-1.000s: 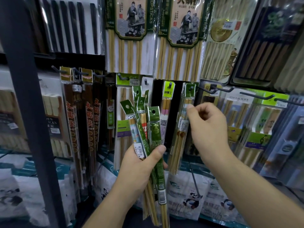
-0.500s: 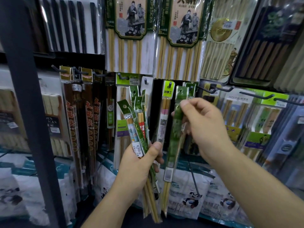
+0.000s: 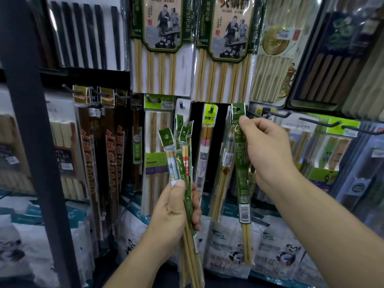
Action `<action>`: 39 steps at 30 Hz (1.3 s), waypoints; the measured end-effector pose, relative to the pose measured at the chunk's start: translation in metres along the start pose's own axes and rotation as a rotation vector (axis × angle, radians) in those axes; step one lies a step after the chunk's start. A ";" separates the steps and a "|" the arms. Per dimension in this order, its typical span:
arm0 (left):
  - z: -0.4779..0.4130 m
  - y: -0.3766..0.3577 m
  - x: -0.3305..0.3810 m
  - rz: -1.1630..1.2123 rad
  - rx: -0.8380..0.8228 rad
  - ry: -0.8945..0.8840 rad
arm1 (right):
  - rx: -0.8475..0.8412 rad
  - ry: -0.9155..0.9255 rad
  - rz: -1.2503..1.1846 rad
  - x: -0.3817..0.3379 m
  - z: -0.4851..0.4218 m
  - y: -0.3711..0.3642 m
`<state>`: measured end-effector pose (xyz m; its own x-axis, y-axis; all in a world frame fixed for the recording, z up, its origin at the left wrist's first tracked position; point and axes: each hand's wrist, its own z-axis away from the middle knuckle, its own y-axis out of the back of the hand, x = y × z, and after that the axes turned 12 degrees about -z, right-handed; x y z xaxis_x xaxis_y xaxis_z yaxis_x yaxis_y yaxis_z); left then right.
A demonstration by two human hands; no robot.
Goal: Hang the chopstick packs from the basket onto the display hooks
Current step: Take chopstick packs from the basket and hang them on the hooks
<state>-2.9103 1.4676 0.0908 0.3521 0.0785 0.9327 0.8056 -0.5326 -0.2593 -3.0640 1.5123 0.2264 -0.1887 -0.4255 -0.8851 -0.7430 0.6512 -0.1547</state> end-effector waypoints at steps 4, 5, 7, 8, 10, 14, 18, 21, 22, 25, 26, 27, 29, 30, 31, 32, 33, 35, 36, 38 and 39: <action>0.001 0.000 0.004 -0.063 0.015 0.010 | 0.007 0.005 -0.021 0.001 0.000 -0.002; 0.002 0.001 0.005 -0.098 0.022 0.010 | 0.009 0.006 -0.028 0.001 0.000 -0.002; 0.003 0.001 0.006 -0.158 0.035 0.001 | 0.011 0.004 -0.041 0.001 0.000 -0.003; 0.003 0.001 0.007 -0.169 0.044 -0.009 | 0.014 0.004 -0.043 0.002 0.000 -0.002; 0.002 0.001 0.010 -0.156 0.076 -0.022 | 0.026 0.003 -0.034 0.003 0.000 -0.002; 0.002 0.001 0.015 -0.132 0.115 -0.046 | 0.030 0.007 -0.044 0.005 0.001 -0.001; 0.004 0.001 0.015 -0.161 0.118 -0.049 | 0.020 0.024 -0.051 0.004 -0.001 -0.003; 0.005 0.000 0.015 -0.142 0.101 -0.038 | 0.022 0.034 -0.033 0.004 -0.001 -0.005; 0.005 0.001 0.015 -0.136 0.094 -0.033 | 0.028 0.033 -0.031 0.004 0.000 -0.004; 0.006 0.002 0.016 -0.121 0.085 -0.029 | 0.043 0.014 -0.035 0.008 0.001 -0.002; 0.007 0.002 0.016 -0.123 0.084 -0.032 | 0.043 0.012 -0.037 0.009 0.001 -0.001; 0.007 0.002 0.016 -0.126 0.082 -0.035 | 0.040 0.014 -0.038 0.010 0.001 -0.001; 0.007 0.001 0.016 -0.131 0.076 -0.038 | 0.035 0.030 -0.040 0.012 0.000 -0.001; 0.007 0.001 0.016 -0.134 0.073 -0.040 | 0.034 0.041 -0.036 0.012 -0.001 -0.001; 0.006 0.001 0.016 -0.139 0.070 -0.042 | 0.033 0.052 -0.026 0.013 -0.003 -0.001; 0.006 0.001 0.016 -0.145 0.067 -0.042 | 0.032 0.062 -0.011 0.014 -0.004 -0.001; 0.006 0.001 0.016 -0.147 0.068 -0.035 | 0.032 0.072 0.009 0.015 -0.006 -0.002; 0.005 0.002 0.014 -0.119 0.089 0.001 | 0.033 0.084 0.046 0.019 -0.008 -0.001; 0.005 0.003 0.013 -0.104 0.101 0.022 | 0.033 0.082 0.054 0.021 -0.008 0.000; 0.006 0.004 0.011 -0.101 0.108 0.043 | 0.041 0.067 0.062 0.024 -0.006 0.002; 0.006 0.004 0.011 -0.106 0.106 0.038 | 0.048 0.063 0.066 0.026 -0.005 0.003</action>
<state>-2.9003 1.4713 0.0990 0.2458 0.0965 0.9645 0.8838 -0.4309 -0.1821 -3.0745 1.5004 0.2048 -0.2774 -0.4180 -0.8651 -0.6959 0.7082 -0.1190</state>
